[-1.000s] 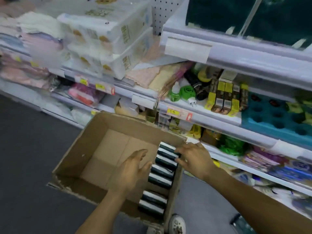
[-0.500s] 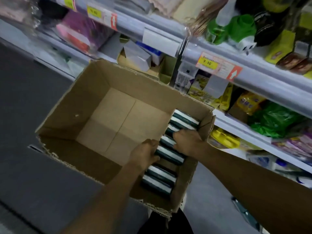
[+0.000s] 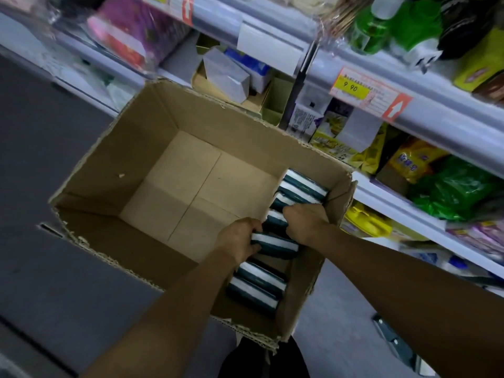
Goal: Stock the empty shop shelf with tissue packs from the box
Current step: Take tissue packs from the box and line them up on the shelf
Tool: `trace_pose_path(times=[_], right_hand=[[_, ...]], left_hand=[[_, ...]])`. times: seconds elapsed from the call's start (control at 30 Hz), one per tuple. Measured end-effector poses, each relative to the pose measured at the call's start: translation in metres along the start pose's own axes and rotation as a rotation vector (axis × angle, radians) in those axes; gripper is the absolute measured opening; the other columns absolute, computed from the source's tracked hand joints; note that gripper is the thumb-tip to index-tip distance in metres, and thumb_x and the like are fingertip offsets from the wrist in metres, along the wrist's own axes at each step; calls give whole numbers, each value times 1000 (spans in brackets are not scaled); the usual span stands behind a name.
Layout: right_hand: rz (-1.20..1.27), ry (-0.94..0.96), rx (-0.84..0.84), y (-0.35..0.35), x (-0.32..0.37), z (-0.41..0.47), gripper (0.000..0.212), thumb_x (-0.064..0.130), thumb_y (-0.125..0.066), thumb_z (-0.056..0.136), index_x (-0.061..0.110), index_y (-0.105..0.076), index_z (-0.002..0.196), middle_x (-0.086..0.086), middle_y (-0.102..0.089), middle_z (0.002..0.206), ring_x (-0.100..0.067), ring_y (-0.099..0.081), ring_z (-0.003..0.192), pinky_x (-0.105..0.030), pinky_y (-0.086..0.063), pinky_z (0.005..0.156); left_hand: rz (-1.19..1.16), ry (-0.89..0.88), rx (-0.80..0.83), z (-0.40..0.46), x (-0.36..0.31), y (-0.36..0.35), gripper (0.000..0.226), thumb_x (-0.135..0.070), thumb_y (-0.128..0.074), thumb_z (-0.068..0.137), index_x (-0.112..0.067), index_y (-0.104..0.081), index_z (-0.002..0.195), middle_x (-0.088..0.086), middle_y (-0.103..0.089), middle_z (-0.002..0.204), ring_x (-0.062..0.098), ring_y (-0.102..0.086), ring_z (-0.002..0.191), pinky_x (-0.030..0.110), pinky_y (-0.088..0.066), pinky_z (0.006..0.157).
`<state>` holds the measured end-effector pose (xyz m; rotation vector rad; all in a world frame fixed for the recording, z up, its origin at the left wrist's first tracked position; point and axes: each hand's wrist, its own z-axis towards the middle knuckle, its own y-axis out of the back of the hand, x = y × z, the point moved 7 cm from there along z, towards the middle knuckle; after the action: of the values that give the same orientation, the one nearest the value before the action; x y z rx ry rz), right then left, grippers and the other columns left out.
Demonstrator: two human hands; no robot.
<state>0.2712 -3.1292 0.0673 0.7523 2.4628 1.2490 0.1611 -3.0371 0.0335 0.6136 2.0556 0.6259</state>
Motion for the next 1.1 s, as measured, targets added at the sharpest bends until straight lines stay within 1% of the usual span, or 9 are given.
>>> trace_pose_path(times=[0.07,0.17,0.3,0.4,0.57,0.7,0.8,0.93,1.1], right_hand=[[80,-23,-52,16,-7,-10,22,25,-56,90,14,-57,109,-6,-63,114,-26,-60,105,-27,-35,69],[228,-77,-176,58,-19,-34,27,33,-56,86,17,-55,107,-6,-62,109,-27,-60,100,-27,-34,65],[492,-111,-305,111,-39,-79,25,31,-62,83,17,-58,103,-7,-64,97,-27,-60,86,-30,-43,63],[676,-148,-380,144,-55,-116,21,28,-64,83,21,-57,100,-4,-65,92,-25,-62,86,-36,-52,69],[899,-137,-572,200,-78,-186,30,36,-53,85,29,-53,114,2,-65,104,-21,-63,93,-44,-54,79],[932,-115,-694,234,-93,-245,42,34,-45,93,31,-45,135,2,-58,124,-20,-58,108,-45,-50,90],[910,-99,-756,255,-102,-291,42,32,-46,99,31,-37,141,3,-54,126,-16,-56,108,-38,-49,92],[800,-89,-839,279,-119,-350,31,34,-49,98,33,-39,128,7,-59,112,-11,-60,96,-43,-52,83],[702,-147,-1014,311,-161,-420,29,31,-58,95,29,-45,121,5,-61,116,-13,-59,106,-41,-50,90]], left_hand=[[4,10,-56,-8,-2,18,28,-19,-75,81,-21,-63,107,-4,-59,102,13,-56,96,22,-43,75],[-20,61,-161,-27,-7,55,29,-24,-76,77,-24,-62,103,-3,-58,101,15,-52,100,30,-49,81],[-261,119,-244,-56,-27,107,26,-24,-75,71,-25,-58,90,-3,-64,95,14,-62,92,40,-57,83],[-340,98,-346,-78,-58,147,23,-16,-71,82,-17,-58,100,-6,-62,90,16,-63,89,38,-58,80],[-420,-39,-441,-106,-119,203,22,-29,-64,93,-21,-58,113,-3,-63,101,18,-63,94,35,-57,73],[-483,-175,-410,-118,-177,228,18,-30,-59,97,-23,-61,113,7,-68,103,23,-67,94,38,-57,74],[-428,-308,-405,-128,-225,242,10,-26,-57,98,-24,-62,107,12,-67,98,26,-65,94,37,-51,81],[-360,-442,-358,-135,-283,256,9,-30,-56,98,-29,-63,104,7,-69,98,23,-64,97,43,-50,89],[-374,-596,-328,-147,-359,269,10,-30,-54,99,-34,-63,98,-3,-67,99,14,-62,93,27,-49,76]])
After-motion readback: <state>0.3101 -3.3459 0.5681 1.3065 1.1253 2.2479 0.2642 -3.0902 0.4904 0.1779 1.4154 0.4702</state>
